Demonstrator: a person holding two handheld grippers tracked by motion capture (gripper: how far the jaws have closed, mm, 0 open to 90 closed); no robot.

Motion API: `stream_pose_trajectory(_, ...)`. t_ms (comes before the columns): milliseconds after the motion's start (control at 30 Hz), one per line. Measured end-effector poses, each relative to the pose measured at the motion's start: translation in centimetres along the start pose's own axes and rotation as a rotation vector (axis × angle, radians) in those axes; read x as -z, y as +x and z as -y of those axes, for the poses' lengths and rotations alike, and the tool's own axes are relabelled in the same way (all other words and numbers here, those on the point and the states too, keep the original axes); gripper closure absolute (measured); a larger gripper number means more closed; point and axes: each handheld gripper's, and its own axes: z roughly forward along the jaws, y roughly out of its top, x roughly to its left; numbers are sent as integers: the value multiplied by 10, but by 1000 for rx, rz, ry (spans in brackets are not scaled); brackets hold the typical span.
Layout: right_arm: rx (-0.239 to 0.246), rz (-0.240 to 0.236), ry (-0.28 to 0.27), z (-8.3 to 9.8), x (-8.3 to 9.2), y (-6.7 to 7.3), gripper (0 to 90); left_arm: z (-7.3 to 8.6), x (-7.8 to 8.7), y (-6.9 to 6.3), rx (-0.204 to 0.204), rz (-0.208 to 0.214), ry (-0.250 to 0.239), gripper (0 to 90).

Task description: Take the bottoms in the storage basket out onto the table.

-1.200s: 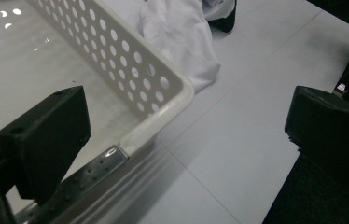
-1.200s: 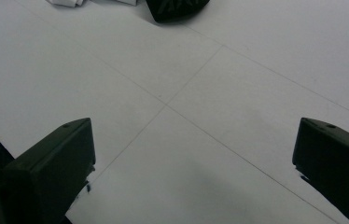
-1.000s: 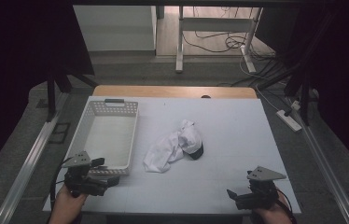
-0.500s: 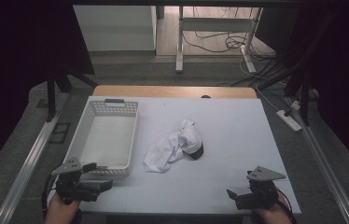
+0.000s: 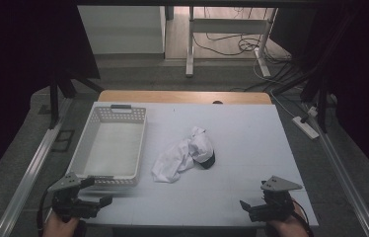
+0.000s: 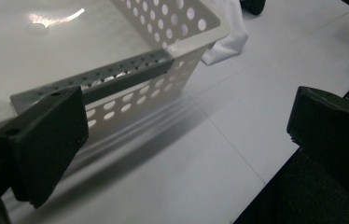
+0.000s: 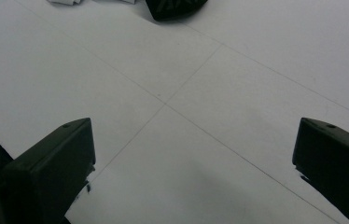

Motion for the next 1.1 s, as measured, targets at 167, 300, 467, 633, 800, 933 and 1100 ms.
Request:
stream_pose_trajectory(167,0,1,1,0,0,0,0,4,1,0,0,-14,10,2)
stream_pose_trajectory(300,0,1,-1,0,0,0,0,7,3,-1,-1,-26,15,2)
stream_pose_trajectory(467,1,3,1,0,0,0,0,10,4,-1,-6,-46,30,2)
stream_pose_trajectory(633,2,5,3,0,0,0,0,11,4,-3,-17,-60,43,2)
stream_pose_trajectory(800,3,6,2,0,0,0,0,12,5,-5,-20,-76,57,2)
stream_pose_trajectory(933,3,6,2,0,0,1,0,13,5,-6,-21,-87,77,2)
stream_pose_trajectory(1100,4,8,4,0,0,1,0,14,5,-8,-23,-98,97,2)
